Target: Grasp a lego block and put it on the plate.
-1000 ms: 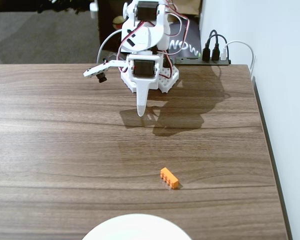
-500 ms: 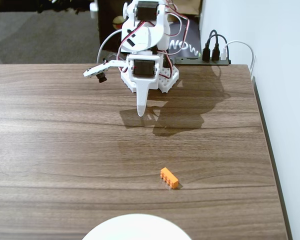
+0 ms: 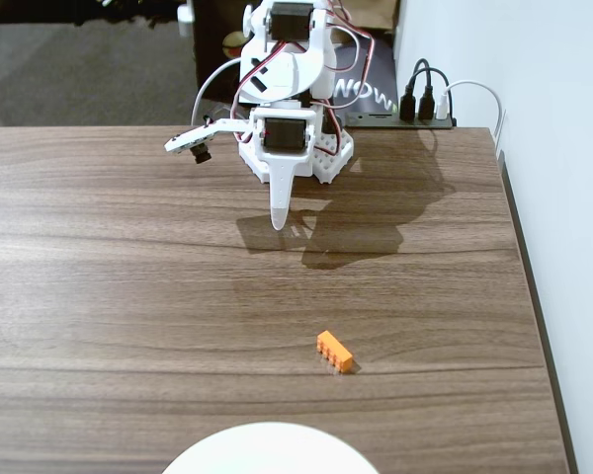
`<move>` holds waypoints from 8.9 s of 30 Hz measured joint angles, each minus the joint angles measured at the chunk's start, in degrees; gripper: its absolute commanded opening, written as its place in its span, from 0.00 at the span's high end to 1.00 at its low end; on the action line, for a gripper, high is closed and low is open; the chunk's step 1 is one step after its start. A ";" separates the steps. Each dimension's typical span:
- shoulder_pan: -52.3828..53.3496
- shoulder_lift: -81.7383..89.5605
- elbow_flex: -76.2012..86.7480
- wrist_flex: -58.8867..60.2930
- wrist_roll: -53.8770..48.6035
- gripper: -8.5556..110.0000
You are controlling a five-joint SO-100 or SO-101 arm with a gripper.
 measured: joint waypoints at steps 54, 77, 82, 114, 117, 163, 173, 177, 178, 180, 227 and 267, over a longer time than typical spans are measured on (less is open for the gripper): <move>1.49 -27.07 -12.74 -10.90 -25.05 0.92; 1.41 -57.13 -36.39 -12.30 -62.31 0.92; -0.70 -61.96 -39.99 -13.27 -68.12 0.92; -5.63 -84.46 -61.61 5.45 -104.06 0.92; -5.63 -87.19 -65.13 7.73 -104.24 0.92; -9.93 -98.61 -77.17 12.39 -114.96 0.92; -8.79 -101.25 -78.22 11.51 -116.10 0.92; -8.79 -102.13 -78.22 11.25 -116.10 0.89; -8.79 -102.30 -78.22 11.25 -116.10 0.86; -8.79 -102.57 -78.22 10.81 -114.61 0.82; -11.87 -119.09 -82.88 -2.37 -106.44 0.61; -12.57 -119.53 -83.41 -2.37 -99.58 0.91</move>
